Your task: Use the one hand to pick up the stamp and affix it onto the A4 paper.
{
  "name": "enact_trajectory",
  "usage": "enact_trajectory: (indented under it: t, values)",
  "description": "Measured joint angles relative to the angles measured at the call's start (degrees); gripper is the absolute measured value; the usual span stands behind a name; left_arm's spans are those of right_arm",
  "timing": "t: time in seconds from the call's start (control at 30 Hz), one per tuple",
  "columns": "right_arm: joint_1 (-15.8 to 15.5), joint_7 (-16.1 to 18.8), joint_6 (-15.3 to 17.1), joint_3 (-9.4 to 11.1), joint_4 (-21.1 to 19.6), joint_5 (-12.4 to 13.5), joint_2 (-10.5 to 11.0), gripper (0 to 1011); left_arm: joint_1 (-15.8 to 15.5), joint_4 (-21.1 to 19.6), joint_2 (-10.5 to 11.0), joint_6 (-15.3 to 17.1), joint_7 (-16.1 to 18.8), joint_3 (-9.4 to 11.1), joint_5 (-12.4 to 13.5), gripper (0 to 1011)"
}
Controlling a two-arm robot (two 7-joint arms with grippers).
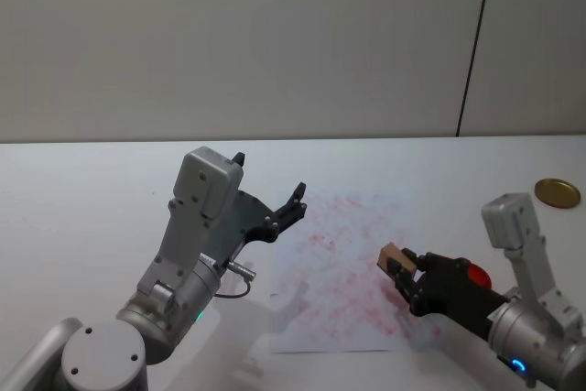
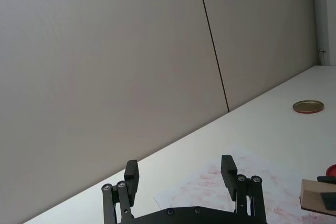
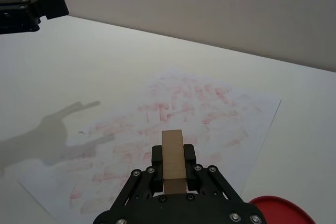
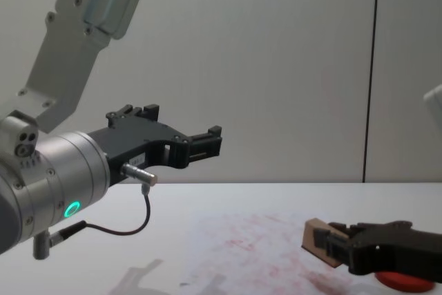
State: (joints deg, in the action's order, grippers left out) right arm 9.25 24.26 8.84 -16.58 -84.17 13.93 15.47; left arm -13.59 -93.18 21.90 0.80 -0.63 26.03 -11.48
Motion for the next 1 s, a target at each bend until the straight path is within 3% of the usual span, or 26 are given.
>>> enact_trajectory:
  t: [1.0]
  values:
    - [-1.02,1.38,1.91,-1.24,0.84,-0.24,0.17,220,0.0,0.0,0.0,0.0,0.0,0.0,0.0,993]
